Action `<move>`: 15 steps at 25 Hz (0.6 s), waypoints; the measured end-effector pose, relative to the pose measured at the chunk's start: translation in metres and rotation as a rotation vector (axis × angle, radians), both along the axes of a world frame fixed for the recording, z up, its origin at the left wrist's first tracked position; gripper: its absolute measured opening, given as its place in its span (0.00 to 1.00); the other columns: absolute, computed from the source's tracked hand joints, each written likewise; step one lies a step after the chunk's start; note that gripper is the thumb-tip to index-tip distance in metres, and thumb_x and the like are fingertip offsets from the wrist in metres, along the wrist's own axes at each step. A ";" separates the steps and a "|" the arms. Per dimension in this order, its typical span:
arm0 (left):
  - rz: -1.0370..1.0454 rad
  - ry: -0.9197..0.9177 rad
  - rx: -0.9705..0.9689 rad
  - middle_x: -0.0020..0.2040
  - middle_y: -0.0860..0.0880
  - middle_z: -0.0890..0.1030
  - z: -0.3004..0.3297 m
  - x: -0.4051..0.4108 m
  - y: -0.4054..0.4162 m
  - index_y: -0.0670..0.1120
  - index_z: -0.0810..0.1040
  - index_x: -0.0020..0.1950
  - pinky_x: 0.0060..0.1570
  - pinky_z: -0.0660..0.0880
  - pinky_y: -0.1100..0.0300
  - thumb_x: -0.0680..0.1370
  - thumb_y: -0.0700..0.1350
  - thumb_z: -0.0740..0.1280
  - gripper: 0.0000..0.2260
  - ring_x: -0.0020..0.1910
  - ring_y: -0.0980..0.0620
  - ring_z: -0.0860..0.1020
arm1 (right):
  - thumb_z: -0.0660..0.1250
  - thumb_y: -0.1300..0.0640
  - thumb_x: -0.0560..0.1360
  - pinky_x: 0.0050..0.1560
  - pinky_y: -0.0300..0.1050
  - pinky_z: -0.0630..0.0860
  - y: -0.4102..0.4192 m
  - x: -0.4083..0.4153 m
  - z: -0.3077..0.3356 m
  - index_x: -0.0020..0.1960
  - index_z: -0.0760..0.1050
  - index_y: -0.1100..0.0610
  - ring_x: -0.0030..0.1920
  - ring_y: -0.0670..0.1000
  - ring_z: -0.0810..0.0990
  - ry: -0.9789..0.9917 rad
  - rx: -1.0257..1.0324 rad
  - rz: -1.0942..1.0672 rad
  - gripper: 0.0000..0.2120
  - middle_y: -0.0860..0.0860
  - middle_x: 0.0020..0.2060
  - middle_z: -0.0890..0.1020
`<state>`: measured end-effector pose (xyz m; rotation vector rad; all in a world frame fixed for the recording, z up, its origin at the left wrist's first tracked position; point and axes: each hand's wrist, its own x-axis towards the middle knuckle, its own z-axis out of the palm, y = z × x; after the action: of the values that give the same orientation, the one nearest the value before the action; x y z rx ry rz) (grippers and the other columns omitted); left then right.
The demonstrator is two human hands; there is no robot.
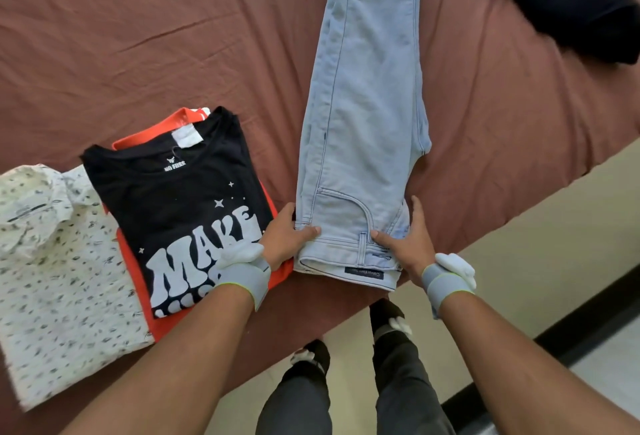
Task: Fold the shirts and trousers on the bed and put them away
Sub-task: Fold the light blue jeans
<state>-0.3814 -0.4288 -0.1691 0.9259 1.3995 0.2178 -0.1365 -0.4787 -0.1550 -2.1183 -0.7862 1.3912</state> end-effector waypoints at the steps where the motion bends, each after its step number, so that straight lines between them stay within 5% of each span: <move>1: -0.021 0.034 0.024 0.57 0.50 0.82 0.002 0.000 0.000 0.50 0.73 0.59 0.60 0.76 0.45 0.68 0.53 0.75 0.23 0.56 0.49 0.81 | 0.80 0.57 0.65 0.71 0.51 0.66 -0.001 -0.003 0.001 0.78 0.51 0.47 0.70 0.52 0.69 -0.032 0.025 -0.004 0.52 0.51 0.73 0.68; 5: -0.112 0.156 0.033 0.59 0.48 0.79 0.011 0.005 -0.008 0.46 0.71 0.63 0.59 0.75 0.51 0.74 0.47 0.73 0.20 0.57 0.47 0.78 | 0.79 0.57 0.67 0.64 0.43 0.67 -0.011 -0.010 0.009 0.76 0.57 0.51 0.66 0.54 0.72 -0.101 0.019 0.026 0.45 0.52 0.68 0.73; 9: -0.079 0.215 0.087 0.55 0.53 0.78 0.024 0.012 0.006 0.46 0.71 0.64 0.53 0.72 0.60 0.72 0.56 0.74 0.25 0.54 0.53 0.77 | 0.79 0.50 0.66 0.58 0.43 0.71 0.003 -0.010 0.018 0.72 0.62 0.54 0.60 0.54 0.76 -0.133 -0.044 0.057 0.40 0.52 0.61 0.77; 13: 0.115 0.125 0.055 0.60 0.49 0.80 0.016 0.020 0.090 0.46 0.67 0.72 0.62 0.75 0.51 0.59 0.70 0.75 0.49 0.58 0.50 0.80 | 0.78 0.47 0.67 0.62 0.47 0.72 0.082 0.014 0.022 0.71 0.61 0.58 0.60 0.53 0.75 -0.115 -0.021 -0.086 0.41 0.54 0.64 0.73; 15: 0.150 0.111 0.055 0.61 0.47 0.80 0.010 0.028 0.133 0.43 0.65 0.74 0.63 0.75 0.48 0.60 0.68 0.76 0.50 0.59 0.48 0.79 | 0.77 0.48 0.69 0.61 0.45 0.70 0.124 0.031 0.023 0.73 0.57 0.58 0.60 0.51 0.72 -0.089 0.007 -0.142 0.42 0.50 0.64 0.70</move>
<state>-0.3531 -0.2958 -0.1591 0.8896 1.5744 0.3237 -0.1057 -0.3546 -0.1317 -2.1975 -0.6588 1.2271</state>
